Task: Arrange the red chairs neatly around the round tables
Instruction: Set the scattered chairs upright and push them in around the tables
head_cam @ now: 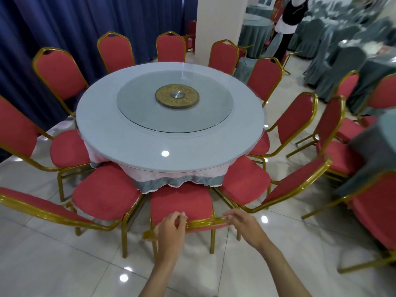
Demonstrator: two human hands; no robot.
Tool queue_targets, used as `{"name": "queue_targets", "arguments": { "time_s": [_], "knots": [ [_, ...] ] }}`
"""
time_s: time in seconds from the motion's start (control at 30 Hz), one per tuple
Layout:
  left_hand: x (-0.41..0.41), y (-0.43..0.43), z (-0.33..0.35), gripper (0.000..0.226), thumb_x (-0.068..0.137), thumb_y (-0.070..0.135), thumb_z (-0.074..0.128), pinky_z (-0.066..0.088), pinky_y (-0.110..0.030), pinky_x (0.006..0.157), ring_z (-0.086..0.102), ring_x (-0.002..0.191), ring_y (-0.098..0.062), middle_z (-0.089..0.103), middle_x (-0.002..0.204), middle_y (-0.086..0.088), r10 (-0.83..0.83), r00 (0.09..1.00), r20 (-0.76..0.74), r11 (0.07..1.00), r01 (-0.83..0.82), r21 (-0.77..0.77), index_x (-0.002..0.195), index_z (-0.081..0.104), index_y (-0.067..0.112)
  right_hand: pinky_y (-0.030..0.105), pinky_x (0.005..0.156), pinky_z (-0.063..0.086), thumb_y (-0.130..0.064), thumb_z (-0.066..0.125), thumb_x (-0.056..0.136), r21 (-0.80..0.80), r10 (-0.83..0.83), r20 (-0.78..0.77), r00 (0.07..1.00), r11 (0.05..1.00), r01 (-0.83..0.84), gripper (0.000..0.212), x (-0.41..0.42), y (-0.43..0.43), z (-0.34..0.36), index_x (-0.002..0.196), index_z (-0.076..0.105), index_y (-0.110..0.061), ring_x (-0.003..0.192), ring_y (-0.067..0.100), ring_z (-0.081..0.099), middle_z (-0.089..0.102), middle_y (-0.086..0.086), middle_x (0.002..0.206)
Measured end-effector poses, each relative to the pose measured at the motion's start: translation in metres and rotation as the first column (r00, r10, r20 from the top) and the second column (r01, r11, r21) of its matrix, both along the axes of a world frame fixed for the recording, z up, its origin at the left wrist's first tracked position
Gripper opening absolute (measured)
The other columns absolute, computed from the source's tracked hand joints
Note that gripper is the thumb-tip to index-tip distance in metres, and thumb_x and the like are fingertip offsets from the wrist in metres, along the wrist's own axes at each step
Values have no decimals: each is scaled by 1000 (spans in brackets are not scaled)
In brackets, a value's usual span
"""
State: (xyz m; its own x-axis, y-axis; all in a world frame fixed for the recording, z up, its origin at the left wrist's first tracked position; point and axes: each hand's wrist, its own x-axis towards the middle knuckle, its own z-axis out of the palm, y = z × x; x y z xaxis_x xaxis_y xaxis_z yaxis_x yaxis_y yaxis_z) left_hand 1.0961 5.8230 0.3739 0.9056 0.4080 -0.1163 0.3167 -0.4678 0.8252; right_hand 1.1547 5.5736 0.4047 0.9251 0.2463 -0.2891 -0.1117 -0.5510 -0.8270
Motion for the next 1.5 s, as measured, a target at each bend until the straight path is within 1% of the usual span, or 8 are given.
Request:
{"name": "queue_targets", "arguments": {
  "time_s": [0.13, 0.23, 0.37, 0.5, 0.73, 1.03, 1.33, 1.5],
  "knots": [
    [5, -32, 22, 27, 103, 37, 57, 49, -28, 66, 63, 77, -11, 67, 77, 6, -27, 998, 57, 989, 35, -146, 78, 66, 30, 21, 84, 54, -24, 55, 106, 74, -69, 3, 998, 995, 69, 20, -4, -17, 8, 107, 73, -32, 99, 5, 71, 76, -14, 101],
    [16, -61, 37, 26, 102, 32, 59, 52, -30, 68, 67, 77, -10, 72, 79, 6, -37, 993, 110, 980, 58, -192, 80, 69, 25, 32, 89, 57, -30, 54, 106, 131, -161, -24, 987, 978, 163, 18, -2, -39, 11, 111, 72, -31, 99, 7, 71, 76, -9, 104],
    [41, -112, 51, 26, 103, 30, 58, 54, -29, 70, 69, 79, -10, 74, 80, 6, -104, 989, 107, 963, 127, -238, 82, 71, 22, 35, 84, 58, -25, 53, 107, 172, -245, -41, 969, 953, 249, 19, 2, -84, 12, 110, 71, -28, 95, 8, 72, 76, -9, 100],
    [63, -180, 55, 26, 104, 23, 57, 52, -16, 65, 71, 80, -6, 75, 81, 6, -128, 988, 85, 938, 148, -315, 81, 71, 19, 36, 87, 58, -20, 53, 107, 211, -293, -71, 954, 930, 301, 20, 9, -167, 12, 110, 72, -24, 99, 16, 72, 77, -6, 101],
    [113, -315, 55, 29, 102, 28, 59, 55, -34, 81, 72, 81, -16, 76, 81, -5, -119, 990, 72, 869, 139, -475, 81, 73, 15, 35, 90, 54, -22, 54, 106, 295, -429, -82, 900, 852, 433, 21, 33, -327, 32, 115, 73, -24, 99, 12, 72, 77, -7, 105],
    [161, -452, 78, 28, 105, 19, 56, 54, -20, 72, 70, 79, -14, 75, 80, -4, -234, 963, 137, 866, 270, -421, 84, 73, 13, 34, 89, 56, -22, 55, 105, 335, -397, -62, 916, 856, 393, 19, 71, -429, 43, 116, 70, -24, 97, 11, 72, 77, -6, 104],
    [246, -476, 63, 27, 105, 26, 56, 57, -34, 79, 72, 82, -16, 75, 81, -1, -160, 976, 146, 913, 203, -355, 84, 74, 21, 34, 86, 57, -18, 57, 105, 308, -316, -95, 944, 892, 330, 19, 161, -451, 27, 109, 74, -25, 95, 13, 72, 77, -4, 101],
    [303, -487, 54, 28, 105, 28, 56, 59, -37, 80, 73, 83, -18, 76, 81, 0, -97, 985, 144, 916, 145, -374, 84, 73, 22, 26, 80, 54, -18, 56, 105, 285, -274, -57, 960, 917, 278, 20, 235, -469, 30, 109, 74, -26, 94, 12, 72, 76, -5, 101]
  ]
}}
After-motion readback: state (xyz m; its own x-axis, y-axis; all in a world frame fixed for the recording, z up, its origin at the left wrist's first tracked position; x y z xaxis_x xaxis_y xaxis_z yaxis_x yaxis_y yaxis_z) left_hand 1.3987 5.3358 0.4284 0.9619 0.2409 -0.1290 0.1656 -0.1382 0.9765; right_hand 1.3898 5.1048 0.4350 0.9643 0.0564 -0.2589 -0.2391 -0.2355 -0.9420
